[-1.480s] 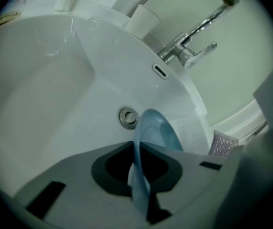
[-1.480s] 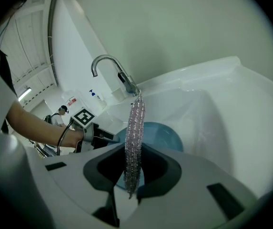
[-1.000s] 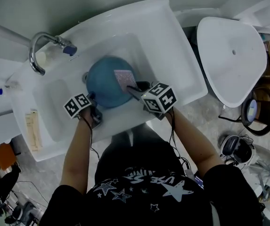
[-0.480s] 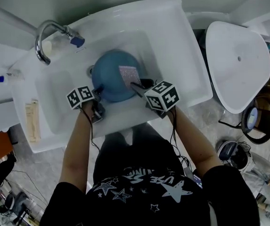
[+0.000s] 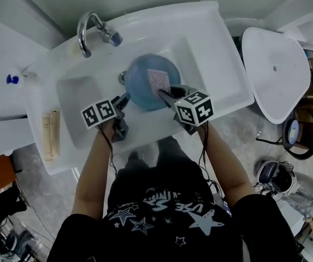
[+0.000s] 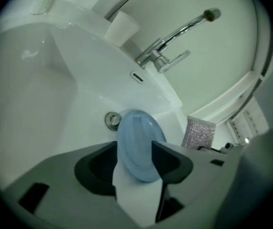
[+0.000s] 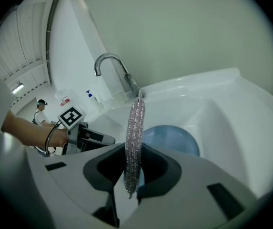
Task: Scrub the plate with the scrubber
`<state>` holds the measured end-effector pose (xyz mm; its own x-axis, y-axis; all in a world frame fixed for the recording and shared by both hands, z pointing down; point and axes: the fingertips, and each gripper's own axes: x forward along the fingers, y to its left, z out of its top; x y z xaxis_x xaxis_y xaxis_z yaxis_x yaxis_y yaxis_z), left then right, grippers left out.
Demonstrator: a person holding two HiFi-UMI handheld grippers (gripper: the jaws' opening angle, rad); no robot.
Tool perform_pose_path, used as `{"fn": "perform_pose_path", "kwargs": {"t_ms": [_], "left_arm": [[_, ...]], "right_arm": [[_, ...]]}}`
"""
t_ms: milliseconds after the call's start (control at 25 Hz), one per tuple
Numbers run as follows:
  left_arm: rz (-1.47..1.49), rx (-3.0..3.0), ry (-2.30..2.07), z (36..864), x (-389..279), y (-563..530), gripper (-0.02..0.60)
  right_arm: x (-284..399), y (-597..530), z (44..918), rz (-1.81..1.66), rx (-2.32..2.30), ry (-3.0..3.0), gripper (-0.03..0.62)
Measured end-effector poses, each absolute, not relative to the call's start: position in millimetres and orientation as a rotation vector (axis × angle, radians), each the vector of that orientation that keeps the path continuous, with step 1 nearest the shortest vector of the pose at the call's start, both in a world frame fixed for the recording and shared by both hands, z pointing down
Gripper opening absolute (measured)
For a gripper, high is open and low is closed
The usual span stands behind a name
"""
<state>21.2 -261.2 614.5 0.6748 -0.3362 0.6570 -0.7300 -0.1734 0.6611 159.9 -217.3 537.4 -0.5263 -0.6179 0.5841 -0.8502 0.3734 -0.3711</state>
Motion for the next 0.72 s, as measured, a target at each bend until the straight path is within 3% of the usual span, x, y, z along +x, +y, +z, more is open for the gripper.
{"fn": "perform_pose_path", "kwargs": {"t_ms": [440, 560, 720], "left_arm": [[0.299, 1.992, -0.611, 541, -23, -207, 0.217], [0.293, 2.060, -0.501, 522, -35, -179, 0.130], [0.274, 2.133, -0.408, 499, -52, -149, 0.118]], "right_arm": [[89, -170, 498, 0.823, 1.465, -2.260, 0.083], [70, -147, 486, 0.815, 1.527, -2.262, 0.083], [46, -109, 477, 0.803, 1.575, -2.252, 0.083]]}}
